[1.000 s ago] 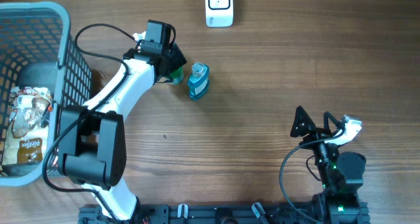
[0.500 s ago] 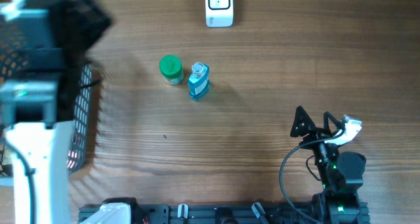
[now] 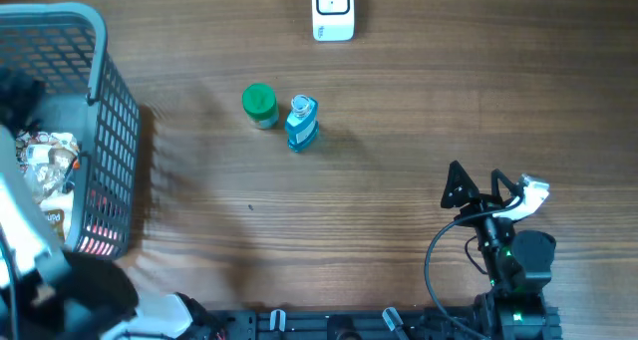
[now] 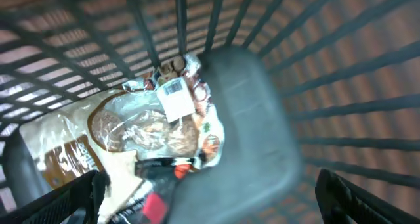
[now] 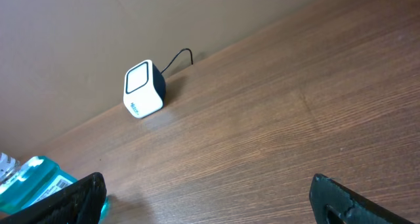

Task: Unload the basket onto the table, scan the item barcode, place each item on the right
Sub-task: 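Reach the left gripper into the basket and grasp the snack bag, then pull the snack bag out and lay it on the table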

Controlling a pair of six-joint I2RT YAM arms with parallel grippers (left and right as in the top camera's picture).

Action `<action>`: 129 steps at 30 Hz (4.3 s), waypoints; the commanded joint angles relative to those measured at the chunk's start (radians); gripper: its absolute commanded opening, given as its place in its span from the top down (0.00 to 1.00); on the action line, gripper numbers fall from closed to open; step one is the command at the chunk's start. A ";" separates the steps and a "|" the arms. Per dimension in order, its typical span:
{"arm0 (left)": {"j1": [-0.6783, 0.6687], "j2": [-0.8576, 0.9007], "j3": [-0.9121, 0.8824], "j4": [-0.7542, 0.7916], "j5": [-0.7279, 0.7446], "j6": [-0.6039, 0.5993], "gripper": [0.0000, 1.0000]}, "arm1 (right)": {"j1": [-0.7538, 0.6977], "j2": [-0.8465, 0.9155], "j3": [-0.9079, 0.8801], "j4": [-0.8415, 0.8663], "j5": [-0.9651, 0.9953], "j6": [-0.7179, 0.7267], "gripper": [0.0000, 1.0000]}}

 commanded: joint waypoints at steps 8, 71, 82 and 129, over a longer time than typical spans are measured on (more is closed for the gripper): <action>-0.010 0.332 -0.006 -0.007 -0.134 0.201 0.00 | 0.004 0.001 -0.001 0.005 0.018 0.003 0.00; -0.064 0.192 0.303 -0.174 -0.222 0.200 0.96 | 0.004 0.001 -0.001 0.005 0.026 0.004 0.00; -0.066 -0.017 0.304 -0.164 -0.072 0.192 0.96 | 0.004 0.001 -0.001 0.005 0.026 0.006 0.00; -0.945 -0.106 0.117 -0.264 -0.096 0.068 0.50 | 0.004 0.001 -0.001 0.003 0.025 0.007 0.00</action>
